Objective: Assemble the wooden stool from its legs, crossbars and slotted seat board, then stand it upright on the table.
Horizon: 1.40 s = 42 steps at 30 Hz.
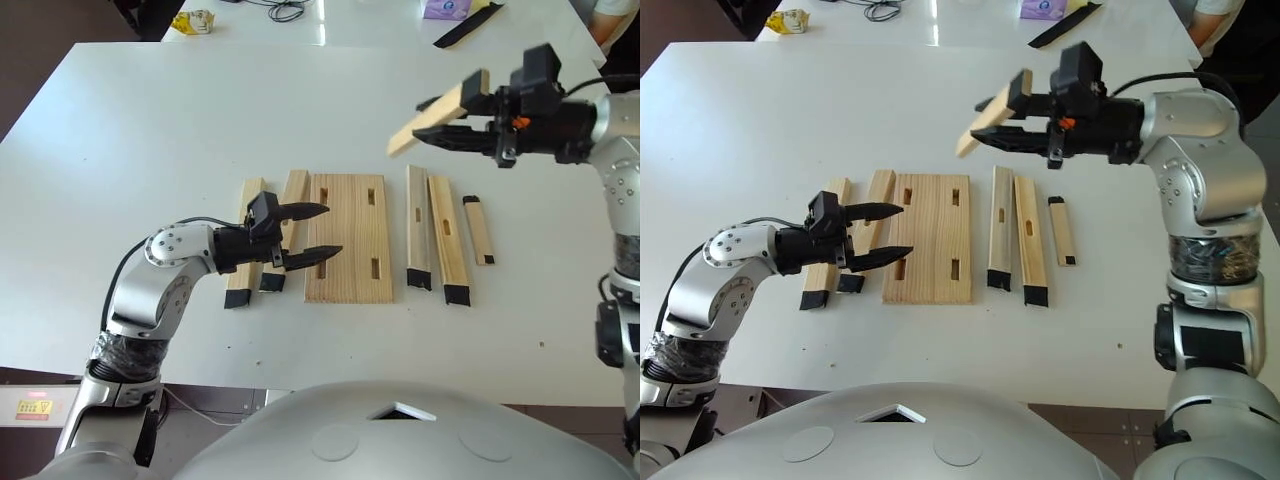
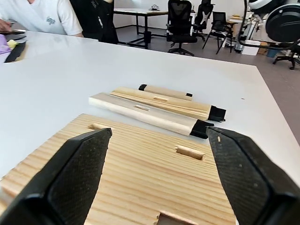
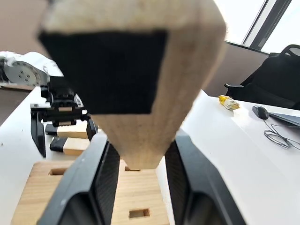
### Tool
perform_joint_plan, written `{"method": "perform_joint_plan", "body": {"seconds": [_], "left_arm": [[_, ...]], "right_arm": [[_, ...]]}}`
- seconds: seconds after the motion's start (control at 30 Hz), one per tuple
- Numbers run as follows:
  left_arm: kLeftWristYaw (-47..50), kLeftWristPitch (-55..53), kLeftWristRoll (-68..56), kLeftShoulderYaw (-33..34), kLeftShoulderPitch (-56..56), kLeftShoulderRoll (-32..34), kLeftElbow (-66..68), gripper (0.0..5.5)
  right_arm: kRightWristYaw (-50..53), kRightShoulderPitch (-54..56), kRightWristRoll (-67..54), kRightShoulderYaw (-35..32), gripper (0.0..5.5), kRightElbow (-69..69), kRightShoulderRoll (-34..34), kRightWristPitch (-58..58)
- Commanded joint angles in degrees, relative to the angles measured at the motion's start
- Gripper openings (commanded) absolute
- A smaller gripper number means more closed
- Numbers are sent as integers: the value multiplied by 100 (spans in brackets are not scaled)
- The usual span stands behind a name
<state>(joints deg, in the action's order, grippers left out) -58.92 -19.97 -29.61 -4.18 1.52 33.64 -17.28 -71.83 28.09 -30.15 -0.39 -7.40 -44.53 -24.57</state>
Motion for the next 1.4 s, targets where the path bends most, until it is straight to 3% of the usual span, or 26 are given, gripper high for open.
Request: {"method": "perform_joint_plan", "body": {"seconds": [0.03, 0.23, 0.53, 0.97, 1.4], "left_arm": [[275, 94, 101, 175, -12, -39, 0, 377], [479, 142, 122, 169, -67, -131, -73, 377], [685, 179, 178, 127, -161, -258, -153, 377], [724, 149, 183, 94, -122, -286, -183, 377], [768, 84, 137, 90, -223, -245, -331, 377]], "right_arm": [[-624, -1028, 737, 3, 130, 216, -782, 1052], [-921, -1423, 1551, 202, 130, 974, -914, 2709], [-716, -1108, 1854, 378, 130, 1701, -455, 3887], [-662, -1039, 2003, 588, 130, 2387, -236, 4452], [-821, -1263, 1851, 599, 130, 2358, -363, 4243]]}}
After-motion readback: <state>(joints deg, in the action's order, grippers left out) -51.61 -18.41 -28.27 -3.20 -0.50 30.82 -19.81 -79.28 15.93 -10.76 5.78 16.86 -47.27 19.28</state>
